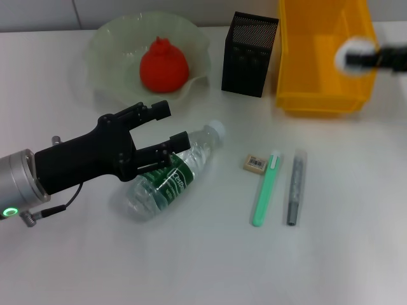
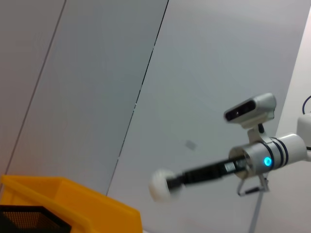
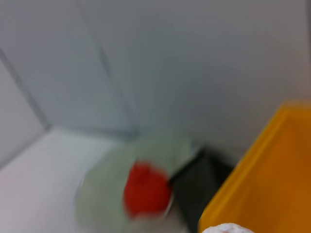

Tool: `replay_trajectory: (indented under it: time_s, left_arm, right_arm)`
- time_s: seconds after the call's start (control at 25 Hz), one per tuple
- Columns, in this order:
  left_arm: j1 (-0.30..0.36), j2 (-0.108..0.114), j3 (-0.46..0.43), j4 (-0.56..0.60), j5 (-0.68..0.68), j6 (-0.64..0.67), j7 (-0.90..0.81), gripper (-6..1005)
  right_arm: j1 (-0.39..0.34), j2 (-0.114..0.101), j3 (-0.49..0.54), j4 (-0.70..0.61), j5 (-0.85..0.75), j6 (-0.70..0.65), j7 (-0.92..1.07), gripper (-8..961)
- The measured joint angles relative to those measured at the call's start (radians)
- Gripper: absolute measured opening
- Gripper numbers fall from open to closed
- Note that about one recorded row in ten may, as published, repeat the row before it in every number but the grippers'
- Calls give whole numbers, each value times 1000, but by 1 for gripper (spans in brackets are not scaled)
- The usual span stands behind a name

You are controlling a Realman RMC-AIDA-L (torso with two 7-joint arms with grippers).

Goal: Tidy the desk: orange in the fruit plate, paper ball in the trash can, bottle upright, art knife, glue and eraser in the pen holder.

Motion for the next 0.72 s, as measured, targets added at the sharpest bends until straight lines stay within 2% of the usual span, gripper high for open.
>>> replay_trajectory:
  time_s: [0.04, 0.2, 0.28, 0.32, 0.36, 0.4, 0.48, 0.72]
  left_arm:
    - [-1, 0, 1, 0, 2, 0, -3, 805]
    - [-11, 1, 27, 0, 7, -8, -19, 804]
    - [-18, 1, 36, 0, 7, -12, -21, 804]
    - [-25, 1, 42, 0, 8, -14, -26, 804]
    - [-27, 1, 44, 0, 8, -14, -28, 804]
    - [-33, 2, 50, 0, 8, -15, -32, 804]
    - [-45, -1, 67, 0, 8, -25, -36, 803]
    - [-72, -3, 95, 0, 8, -90, -91, 803]
  right_arm:
    - [-8, -1, 35, 21, 63, 65, -90, 478]
    - [1, -2, 44, 95, 98, 188, -203, 478]
    - [36, -4, 40, 191, 103, 317, -317, 477]
    - [36, -4, 40, 191, 103, 317, -317, 477]
    - [67, -8, 40, 256, 103, 371, -380, 477]
    - [67, -8, 40, 256, 103, 371, -380, 477]
    - [103, -15, 40, 338, 101, 425, -437, 477]
    - [121, -13, 37, 374, 101, 468, -466, 477]
